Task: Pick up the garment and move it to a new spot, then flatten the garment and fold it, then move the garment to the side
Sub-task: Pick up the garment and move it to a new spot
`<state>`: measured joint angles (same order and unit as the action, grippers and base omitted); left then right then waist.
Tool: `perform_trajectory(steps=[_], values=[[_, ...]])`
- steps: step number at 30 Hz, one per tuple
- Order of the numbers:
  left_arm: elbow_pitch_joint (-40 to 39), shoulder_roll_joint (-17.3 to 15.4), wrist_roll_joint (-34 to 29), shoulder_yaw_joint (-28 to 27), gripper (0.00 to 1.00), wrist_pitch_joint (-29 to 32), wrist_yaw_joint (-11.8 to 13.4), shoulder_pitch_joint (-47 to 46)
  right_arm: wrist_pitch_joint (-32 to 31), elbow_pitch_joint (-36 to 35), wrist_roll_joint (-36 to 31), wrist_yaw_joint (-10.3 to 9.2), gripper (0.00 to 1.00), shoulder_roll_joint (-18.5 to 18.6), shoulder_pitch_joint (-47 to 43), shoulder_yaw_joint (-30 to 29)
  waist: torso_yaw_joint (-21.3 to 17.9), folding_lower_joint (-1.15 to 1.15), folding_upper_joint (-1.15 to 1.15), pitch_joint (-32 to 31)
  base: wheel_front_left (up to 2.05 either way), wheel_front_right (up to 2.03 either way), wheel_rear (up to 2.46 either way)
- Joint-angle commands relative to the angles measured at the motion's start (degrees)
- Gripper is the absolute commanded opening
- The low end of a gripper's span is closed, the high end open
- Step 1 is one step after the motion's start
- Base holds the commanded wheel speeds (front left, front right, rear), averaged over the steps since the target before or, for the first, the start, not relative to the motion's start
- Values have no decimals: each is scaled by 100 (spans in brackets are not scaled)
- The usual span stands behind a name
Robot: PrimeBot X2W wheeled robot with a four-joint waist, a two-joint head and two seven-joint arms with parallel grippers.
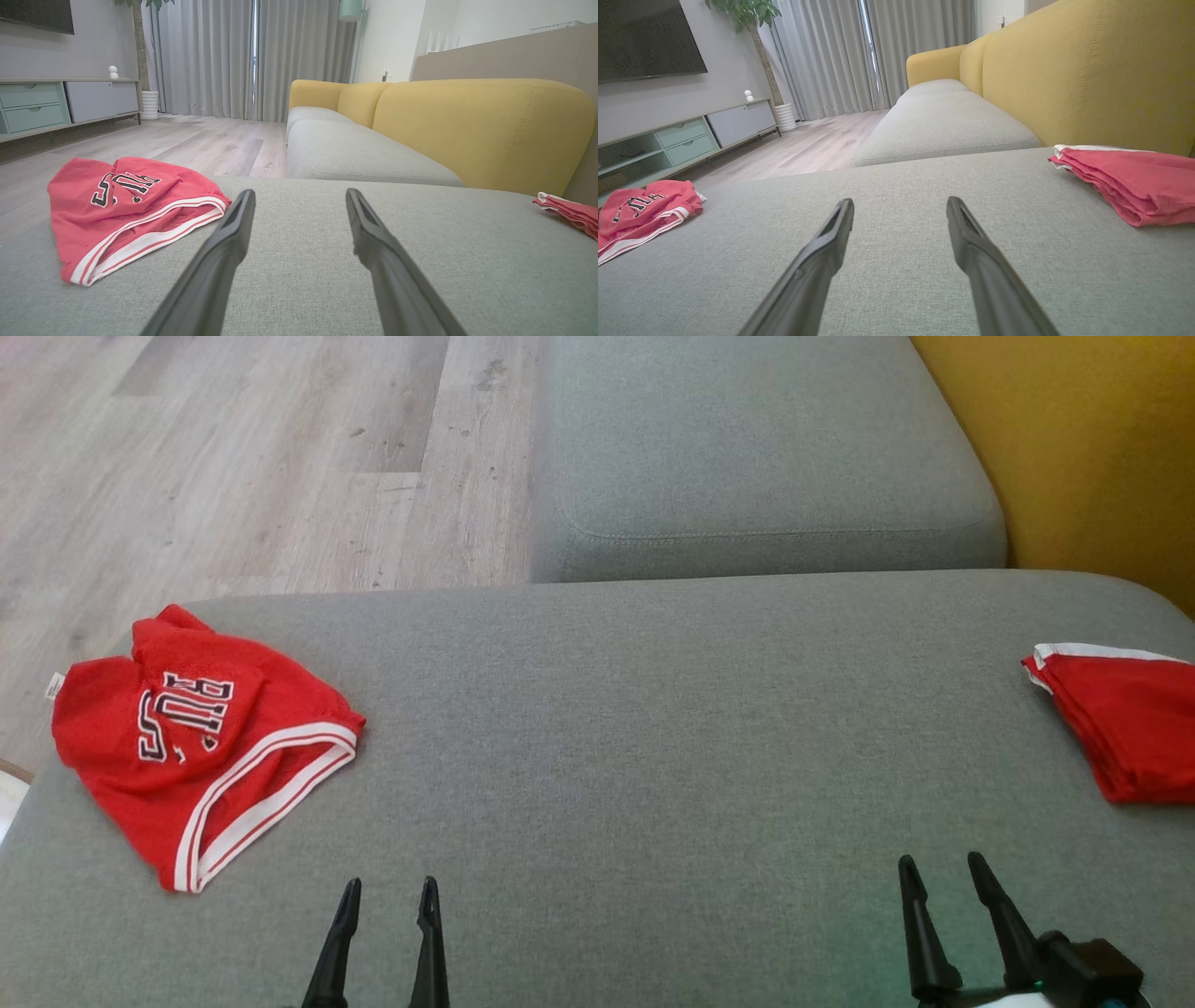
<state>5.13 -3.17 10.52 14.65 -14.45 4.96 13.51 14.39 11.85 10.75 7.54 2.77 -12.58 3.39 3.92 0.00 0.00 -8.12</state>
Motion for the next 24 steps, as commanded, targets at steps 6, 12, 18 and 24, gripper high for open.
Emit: perform_trajectory(steps=[6, 12, 18, 24], values=[[-164, 29, -36, -169, 100, -55, -1, -202, 61, -195, -14, -5, 100, 97, 119, 127, 10, 0, 0, 29, 0, 0, 0], [-122, 29, -83, -159, 100, -55, -17, -267, 61, -218, -101, -5, 100, 130, 95, 186, 262, 0, 0, 87, 0, 0, 0], [-103, 29, -97, -230, 100, -55, -2, -275, 61, -234, -91, -5, 100, 97, 140, 308, 836, 0, 0, 175, 0, 0, 0], [-123, 29, -179, -404, 100, -55, -16, -273, 61, -226, -52, -5, 100, 54, 214, 363, 1510, 0, 0, 254, 0, 0, 0]])
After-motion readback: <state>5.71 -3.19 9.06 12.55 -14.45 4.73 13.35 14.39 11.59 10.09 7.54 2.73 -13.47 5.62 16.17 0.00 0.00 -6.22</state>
